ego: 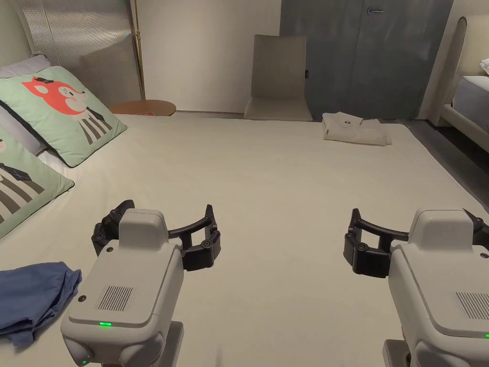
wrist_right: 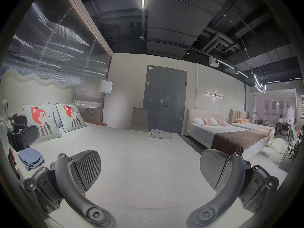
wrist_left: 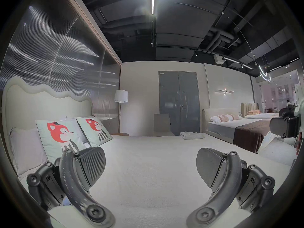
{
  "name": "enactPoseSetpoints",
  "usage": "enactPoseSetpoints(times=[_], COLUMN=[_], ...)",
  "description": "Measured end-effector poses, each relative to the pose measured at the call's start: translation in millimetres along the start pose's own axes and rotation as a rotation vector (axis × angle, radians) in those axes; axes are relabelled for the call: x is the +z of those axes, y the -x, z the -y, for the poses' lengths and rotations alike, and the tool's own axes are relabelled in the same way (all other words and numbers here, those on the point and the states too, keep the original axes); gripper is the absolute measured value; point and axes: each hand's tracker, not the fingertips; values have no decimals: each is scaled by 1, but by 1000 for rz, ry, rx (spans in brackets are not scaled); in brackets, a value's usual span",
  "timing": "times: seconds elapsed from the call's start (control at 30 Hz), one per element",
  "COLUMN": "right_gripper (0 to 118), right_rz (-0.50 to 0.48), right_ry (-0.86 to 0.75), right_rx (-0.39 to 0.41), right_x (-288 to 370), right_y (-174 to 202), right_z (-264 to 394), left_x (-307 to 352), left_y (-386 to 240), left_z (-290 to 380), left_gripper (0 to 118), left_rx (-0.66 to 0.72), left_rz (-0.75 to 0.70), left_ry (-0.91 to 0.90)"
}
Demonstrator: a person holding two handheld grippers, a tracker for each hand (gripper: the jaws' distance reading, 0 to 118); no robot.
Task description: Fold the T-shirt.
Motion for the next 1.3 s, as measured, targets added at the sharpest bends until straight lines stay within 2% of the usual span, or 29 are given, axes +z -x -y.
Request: enactPoseSetpoints(times=[1.3], right_gripper=[118], right_rz=[-3], right_ry=[-6], right_rx=[1], right_x=[-1], right_y=[0], right_z=[3], left_x=[2], left_y=[5], left_z=[0], left_gripper=[110], left_rx=[2], left_rz=[-10], left_ry=[-1])
